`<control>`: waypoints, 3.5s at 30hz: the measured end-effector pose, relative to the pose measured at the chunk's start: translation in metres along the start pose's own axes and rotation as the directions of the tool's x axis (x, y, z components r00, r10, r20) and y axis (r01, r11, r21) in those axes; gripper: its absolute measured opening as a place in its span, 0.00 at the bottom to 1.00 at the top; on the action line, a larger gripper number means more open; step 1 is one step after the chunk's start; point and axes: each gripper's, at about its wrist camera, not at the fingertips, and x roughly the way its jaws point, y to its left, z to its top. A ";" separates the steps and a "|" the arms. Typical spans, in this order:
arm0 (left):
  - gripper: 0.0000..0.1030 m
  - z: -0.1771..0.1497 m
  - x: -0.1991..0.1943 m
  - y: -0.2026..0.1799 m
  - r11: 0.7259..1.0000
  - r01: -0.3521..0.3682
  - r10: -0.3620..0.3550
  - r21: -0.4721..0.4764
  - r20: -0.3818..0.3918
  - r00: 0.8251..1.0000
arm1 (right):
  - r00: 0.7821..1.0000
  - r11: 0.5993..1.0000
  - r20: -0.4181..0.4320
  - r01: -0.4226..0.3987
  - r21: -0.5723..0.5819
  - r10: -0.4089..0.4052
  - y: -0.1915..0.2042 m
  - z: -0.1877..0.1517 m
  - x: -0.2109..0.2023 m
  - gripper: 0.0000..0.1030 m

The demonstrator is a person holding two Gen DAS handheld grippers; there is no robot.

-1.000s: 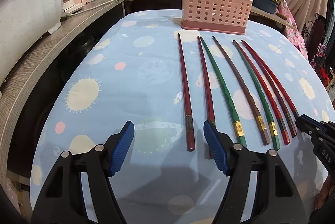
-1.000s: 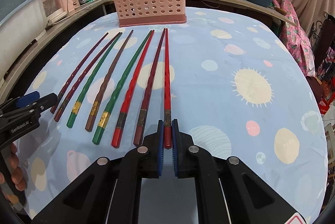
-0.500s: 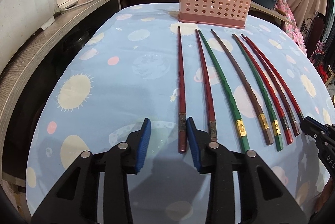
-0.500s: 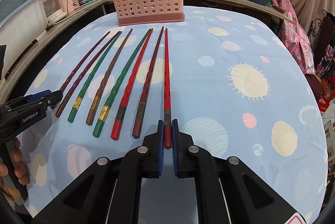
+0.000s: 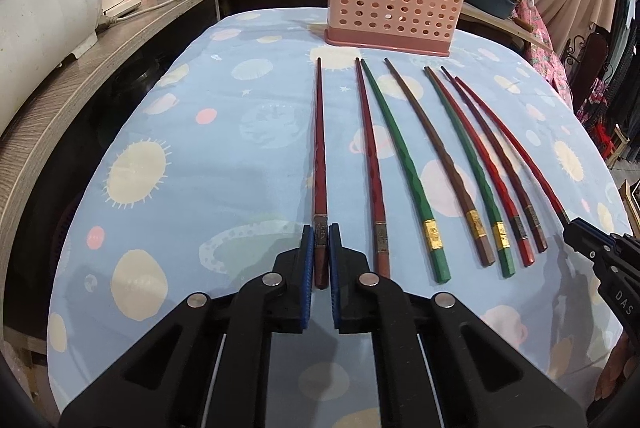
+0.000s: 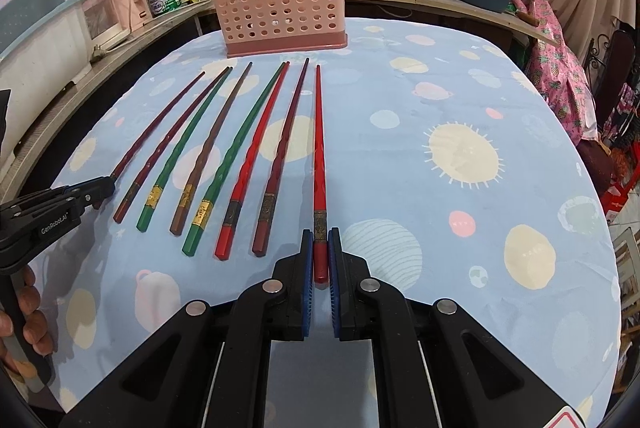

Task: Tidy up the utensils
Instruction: 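Close the left tool on the dark red chopstick at the row's end, then lift both chopsticks and lower them into the pink basket, then open both tools to release the chopsticks and pull back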

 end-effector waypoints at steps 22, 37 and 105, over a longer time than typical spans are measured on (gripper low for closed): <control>0.07 0.053 -0.090 -0.005 0.997 0.075 -0.070 -0.025 0.167 0.983 | 0.975 0.999 0.220 -0.031 0.024 0.025 -0.010 0.053 -0.080 0.07; 0.07 0.107 -0.125 0.006 0.999 0.017 -0.001 -0.049 0.302 0.953 | 0.934 1.000 0.358 -0.019 0.024 0.010 -0.017 0.103 -0.116 0.07; 0.63 0.246 -0.053 -0.011 1.000 0.019 -0.019 0.004 0.491 0.871 | 0.872 0.992 0.477 -0.123 -0.010 0.113 -0.004 0.265 -0.028 0.24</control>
